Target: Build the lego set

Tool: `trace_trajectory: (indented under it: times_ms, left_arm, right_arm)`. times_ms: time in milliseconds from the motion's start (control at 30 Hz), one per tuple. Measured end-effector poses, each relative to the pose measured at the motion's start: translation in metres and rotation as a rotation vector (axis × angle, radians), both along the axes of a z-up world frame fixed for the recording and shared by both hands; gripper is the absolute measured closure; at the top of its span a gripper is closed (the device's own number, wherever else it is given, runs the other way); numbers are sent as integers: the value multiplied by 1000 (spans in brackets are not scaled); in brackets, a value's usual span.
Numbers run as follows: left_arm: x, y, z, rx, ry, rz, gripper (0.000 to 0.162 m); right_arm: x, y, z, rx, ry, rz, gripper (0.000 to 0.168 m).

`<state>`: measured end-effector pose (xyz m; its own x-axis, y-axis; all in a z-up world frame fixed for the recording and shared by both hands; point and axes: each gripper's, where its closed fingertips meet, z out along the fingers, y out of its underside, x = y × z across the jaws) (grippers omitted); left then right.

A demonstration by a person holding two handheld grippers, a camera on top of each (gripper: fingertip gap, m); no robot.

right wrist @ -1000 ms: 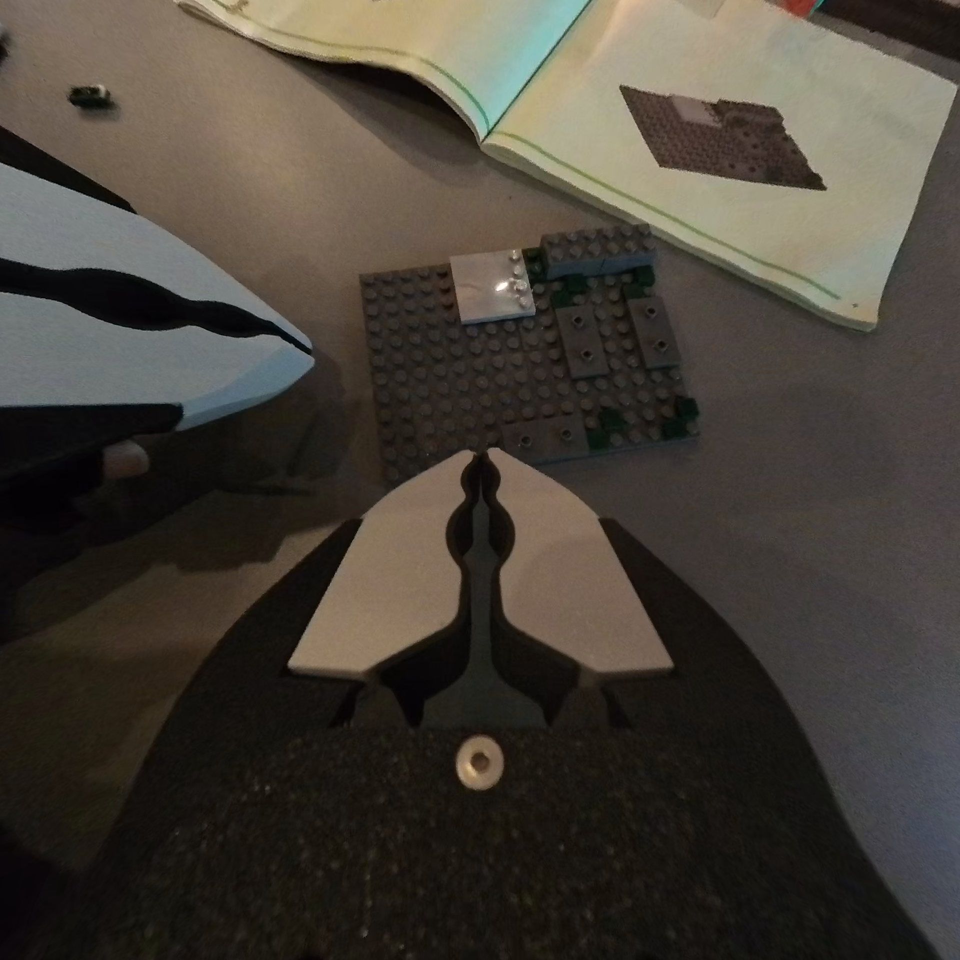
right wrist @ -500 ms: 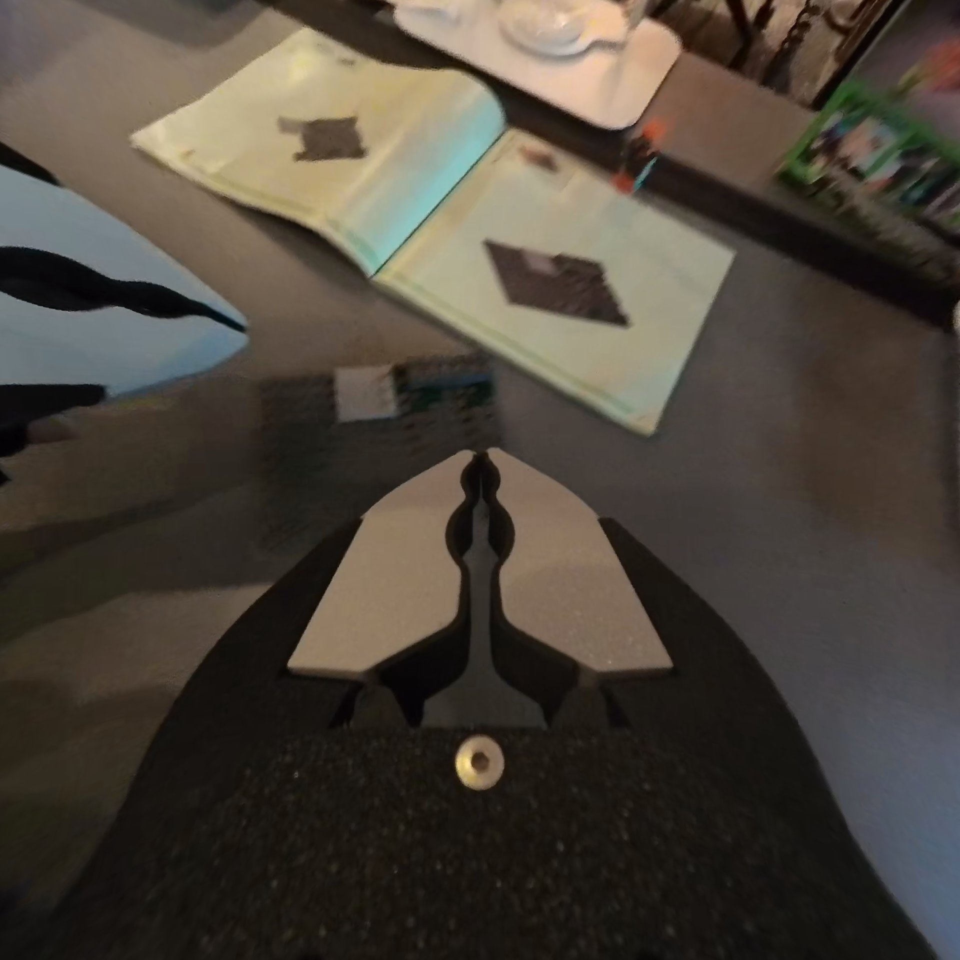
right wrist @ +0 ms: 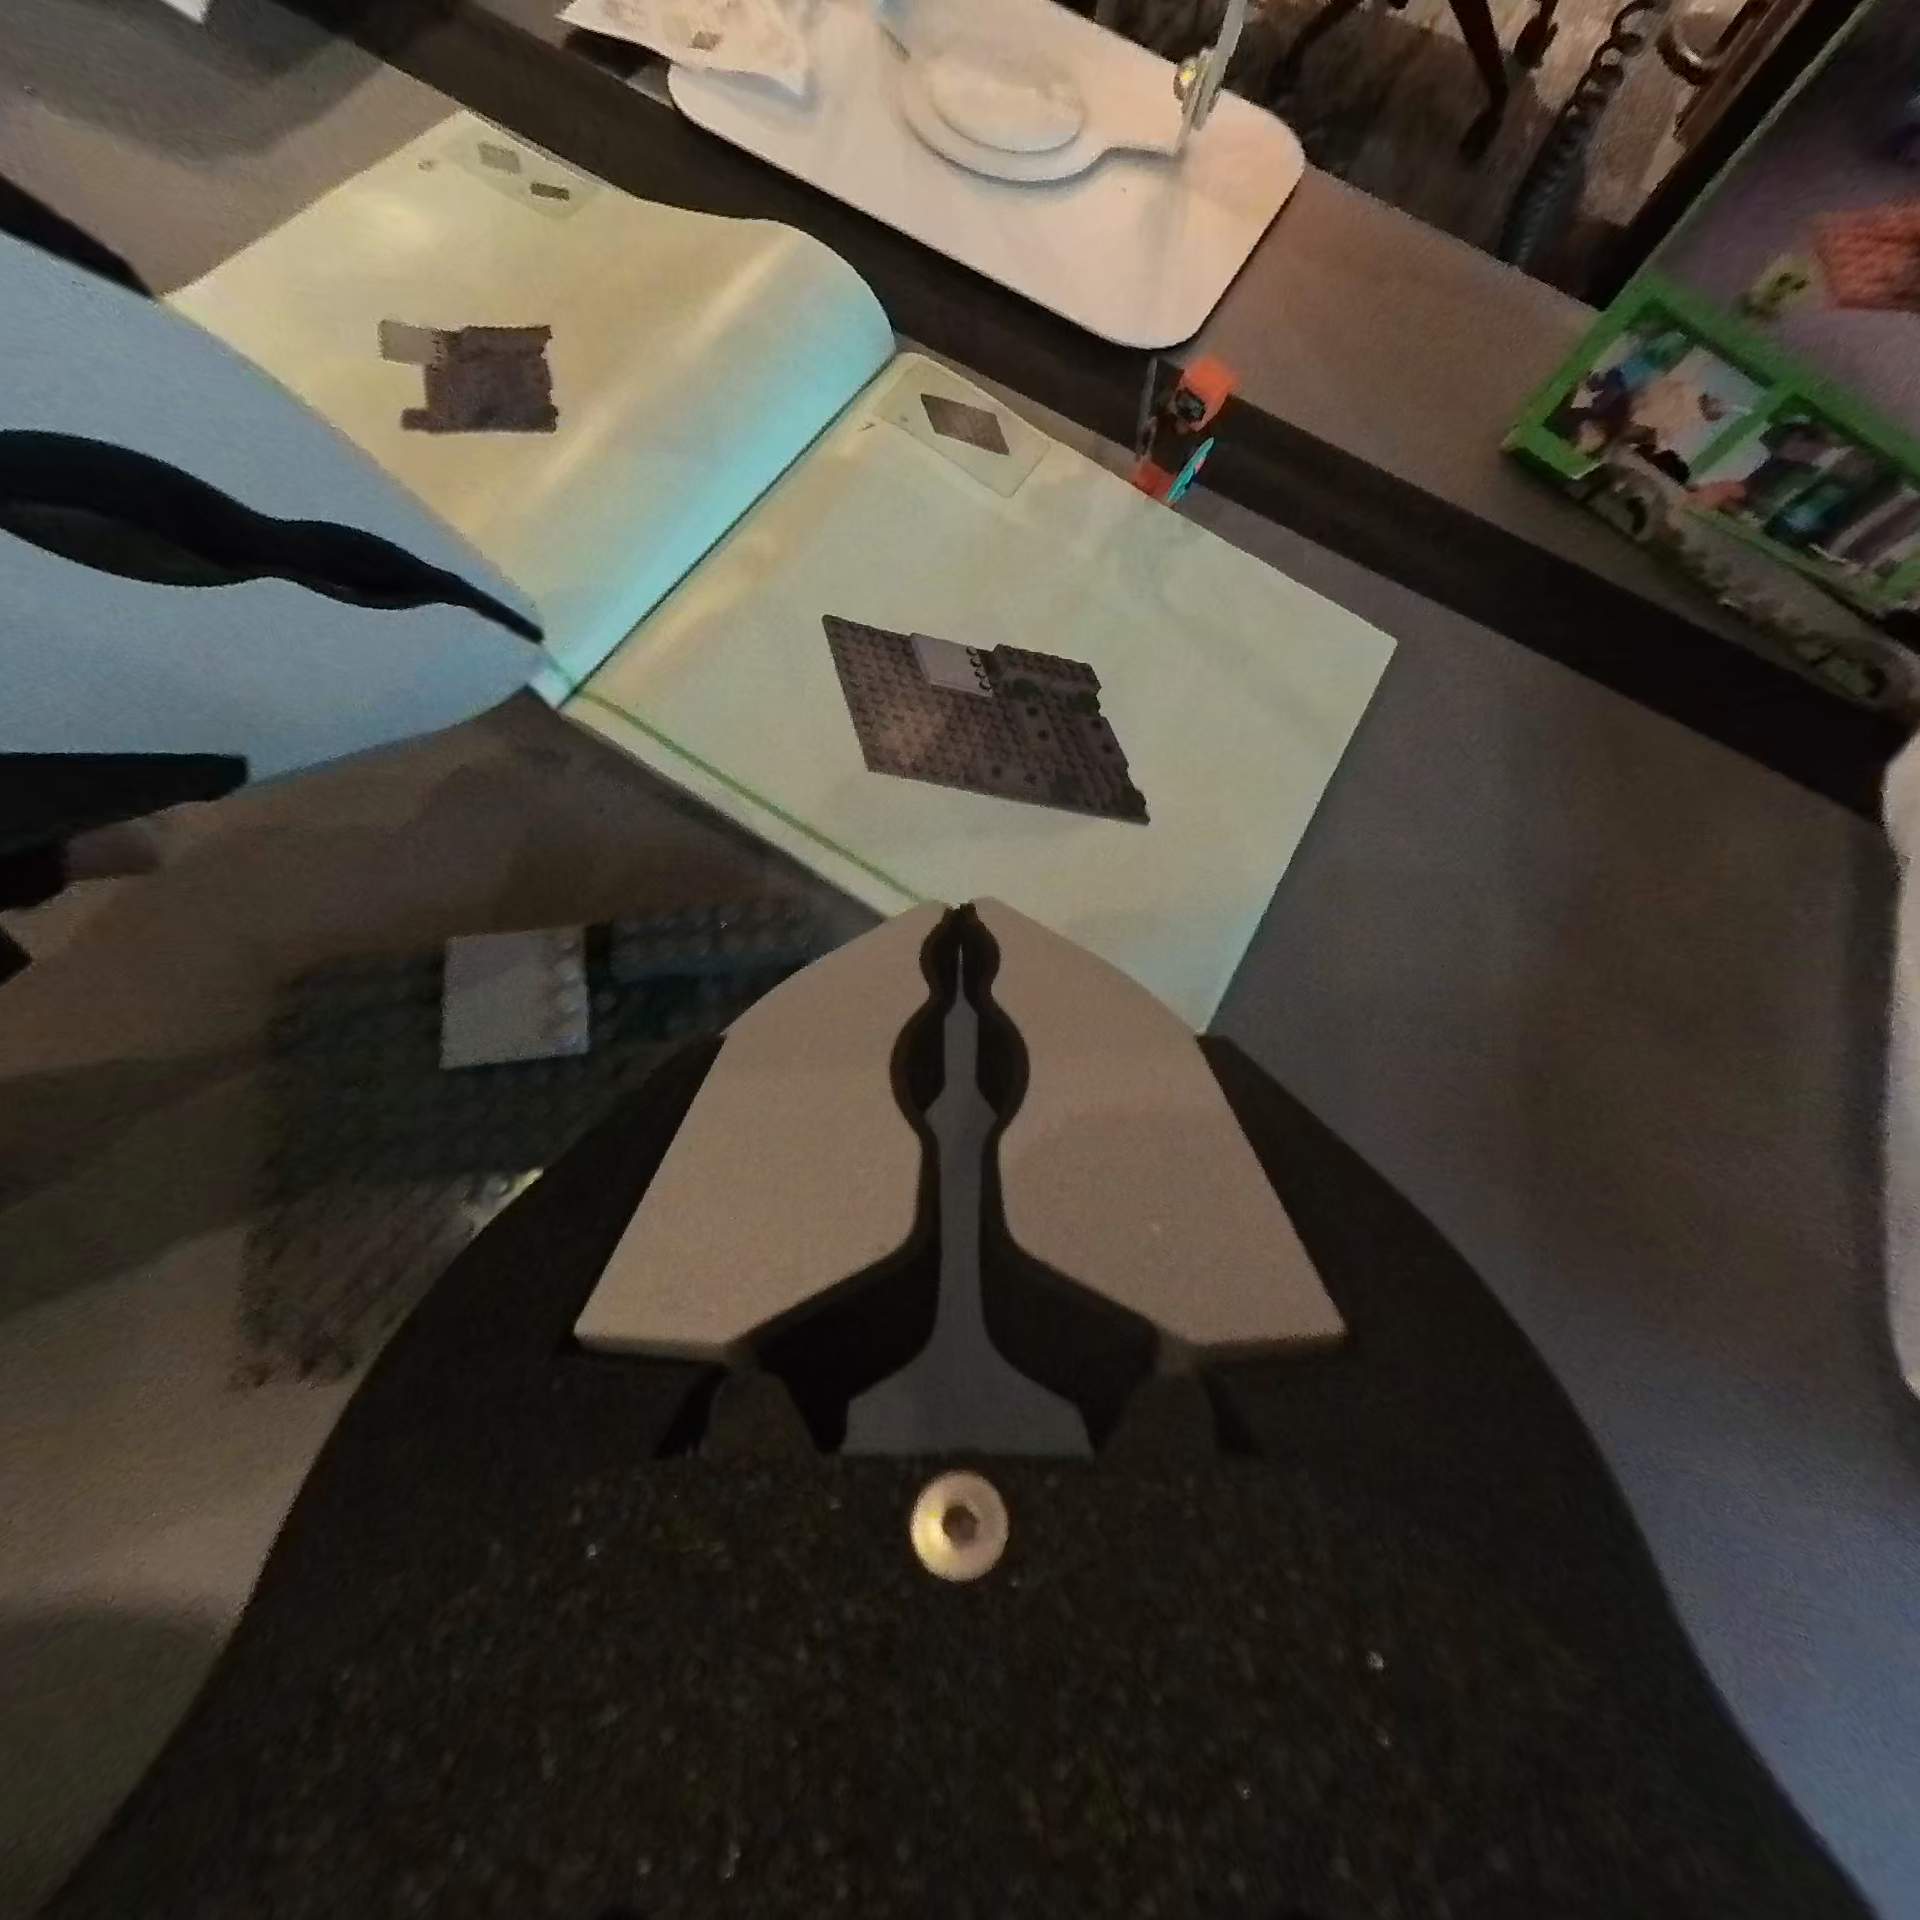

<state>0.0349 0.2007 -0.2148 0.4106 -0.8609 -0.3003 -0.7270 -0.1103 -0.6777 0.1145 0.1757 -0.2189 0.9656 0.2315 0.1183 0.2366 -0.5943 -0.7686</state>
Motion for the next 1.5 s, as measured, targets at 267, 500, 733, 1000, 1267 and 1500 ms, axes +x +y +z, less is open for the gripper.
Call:
trace_trajectory:
  times_ms: [267,500,733,1000,1267,1500]
  left_arm:
    - [8,12,-17,-39,-2,2,162]
    - [8,16,-23,-52,-2,6,162]
    - [11,16,-30,-67,3,-9,162]
    - [13,20,-30,-75,2,-94,147]
    - [18,15,-33,-63,7,-144,143]
    - [17,15,-44,-71,42,-138,143]
  right_arm:
    - [1,11,-15,24,-13,45,168]
    - [-1,14,-22,20,-1,61,168]
    - [5,14,-24,26,-3,68,168]
    - [45,9,-5,79,-212,591,145]
    - [55,-3,-50,-107,-369,977,139]
    - [53,2,-64,-143,-379,1083,142]
